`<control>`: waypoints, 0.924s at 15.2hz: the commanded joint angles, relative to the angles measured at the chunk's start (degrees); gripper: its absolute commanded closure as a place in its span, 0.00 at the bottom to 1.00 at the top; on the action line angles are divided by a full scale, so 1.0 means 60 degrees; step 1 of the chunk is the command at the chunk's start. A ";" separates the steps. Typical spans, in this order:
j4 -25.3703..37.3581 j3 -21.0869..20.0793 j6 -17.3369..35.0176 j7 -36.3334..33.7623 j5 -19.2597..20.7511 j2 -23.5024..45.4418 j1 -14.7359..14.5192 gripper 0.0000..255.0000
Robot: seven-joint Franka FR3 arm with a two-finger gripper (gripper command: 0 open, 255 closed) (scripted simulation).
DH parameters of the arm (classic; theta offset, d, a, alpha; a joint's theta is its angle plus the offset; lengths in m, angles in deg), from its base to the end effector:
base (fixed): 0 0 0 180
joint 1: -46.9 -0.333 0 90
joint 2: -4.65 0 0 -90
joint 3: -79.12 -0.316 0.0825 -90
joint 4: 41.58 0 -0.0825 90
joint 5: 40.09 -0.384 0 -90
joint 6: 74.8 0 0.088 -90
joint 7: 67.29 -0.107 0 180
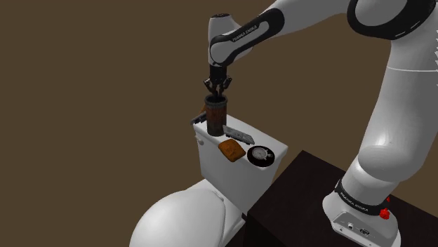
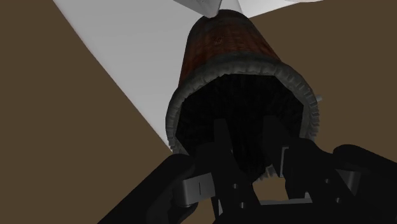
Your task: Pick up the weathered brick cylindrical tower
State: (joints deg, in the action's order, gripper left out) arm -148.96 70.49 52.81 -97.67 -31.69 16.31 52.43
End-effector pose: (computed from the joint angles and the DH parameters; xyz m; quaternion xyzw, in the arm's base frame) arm 0.6229 0.0246 0.4204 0.9761 -0.1983 0.0863 0.0224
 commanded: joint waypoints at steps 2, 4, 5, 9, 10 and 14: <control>0.0187 -0.0014 -0.0285 0.0043 -0.0045 -0.0109 0.0000 1.00; 0.0345 -0.0022 -0.0518 0.0080 -0.0079 -0.0187 0.0002 1.00; 0.0427 -0.0025 -0.0636 0.0098 -0.0095 -0.0224 0.0003 1.00; 0.0778 -0.0038 -0.1110 0.0166 -0.0153 -0.0352 0.0004 1.00; 0.0871 -0.0041 -0.1229 0.0182 -0.0166 -0.0379 0.0004 1.00; 0.1270 -0.0050 -0.1714 0.0242 -0.0211 -0.0468 0.0002 1.00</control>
State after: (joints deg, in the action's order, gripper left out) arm -141.88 70.18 43.25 -96.39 -32.86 13.78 52.40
